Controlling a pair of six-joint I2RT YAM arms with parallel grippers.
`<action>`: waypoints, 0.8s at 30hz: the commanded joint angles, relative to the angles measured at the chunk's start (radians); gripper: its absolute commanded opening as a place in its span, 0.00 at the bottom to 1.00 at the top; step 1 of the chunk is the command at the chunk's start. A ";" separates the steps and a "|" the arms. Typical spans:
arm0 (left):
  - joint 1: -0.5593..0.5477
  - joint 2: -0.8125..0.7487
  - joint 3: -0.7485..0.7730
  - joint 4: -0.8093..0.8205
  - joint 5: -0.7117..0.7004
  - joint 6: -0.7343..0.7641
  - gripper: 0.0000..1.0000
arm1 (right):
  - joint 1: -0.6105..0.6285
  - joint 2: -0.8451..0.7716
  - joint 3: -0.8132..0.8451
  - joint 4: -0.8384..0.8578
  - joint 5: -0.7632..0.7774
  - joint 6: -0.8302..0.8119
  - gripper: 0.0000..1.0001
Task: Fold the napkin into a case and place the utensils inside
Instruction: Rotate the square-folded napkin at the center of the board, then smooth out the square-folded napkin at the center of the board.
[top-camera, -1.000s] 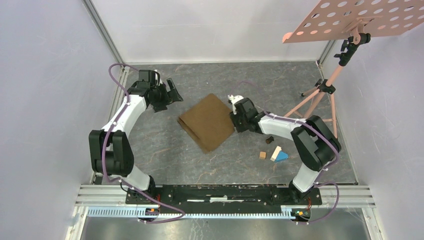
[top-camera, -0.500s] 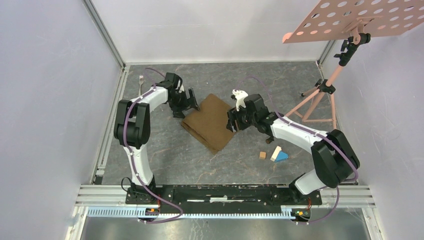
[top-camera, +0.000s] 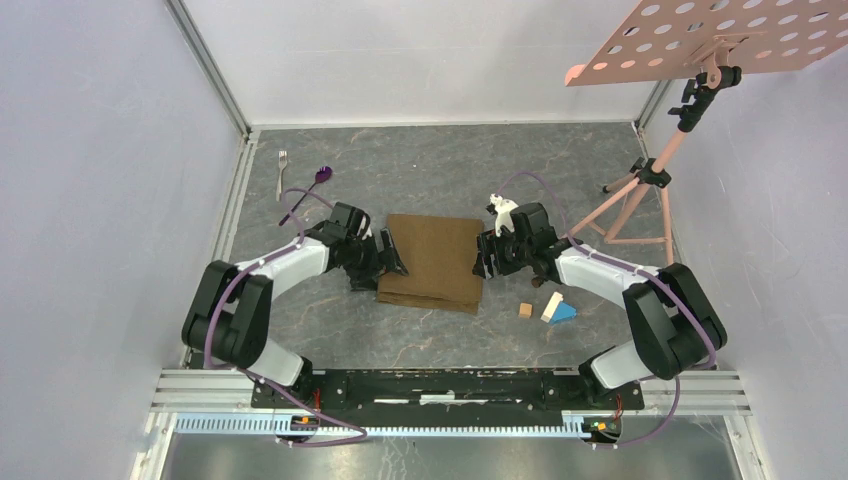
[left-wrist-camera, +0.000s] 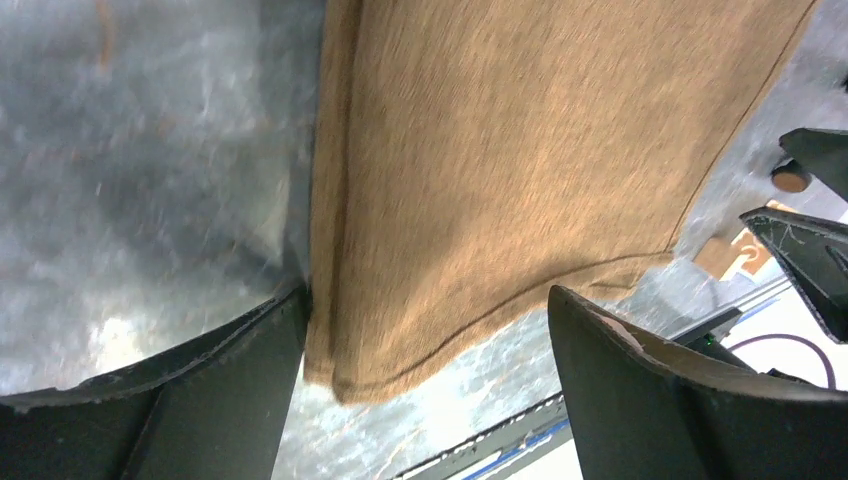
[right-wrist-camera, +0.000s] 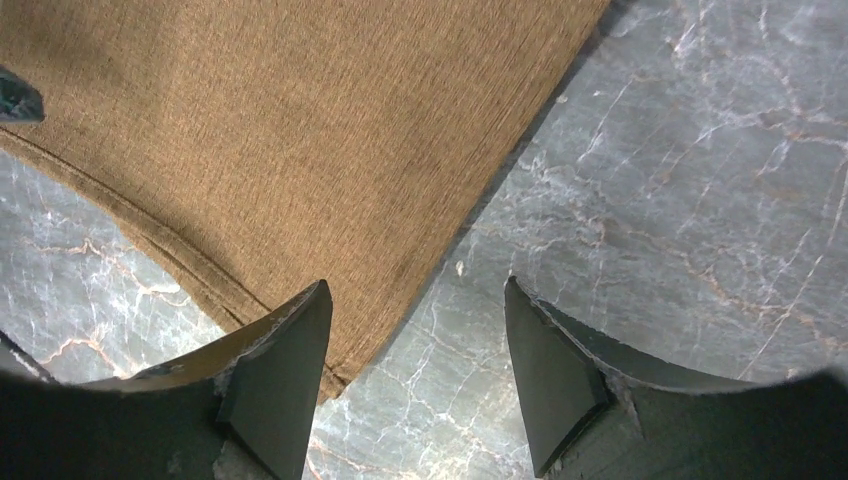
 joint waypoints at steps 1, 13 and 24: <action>-0.008 -0.129 -0.054 -0.026 -0.070 -0.053 0.96 | 0.003 -0.058 -0.051 -0.024 -0.038 0.049 0.71; -0.009 -0.211 -0.149 0.001 -0.034 -0.060 0.65 | 0.112 -0.159 -0.197 0.052 -0.083 0.220 0.51; -0.010 -0.187 -0.150 0.010 -0.038 -0.042 0.38 | 0.126 -0.148 -0.202 0.063 -0.055 0.239 0.31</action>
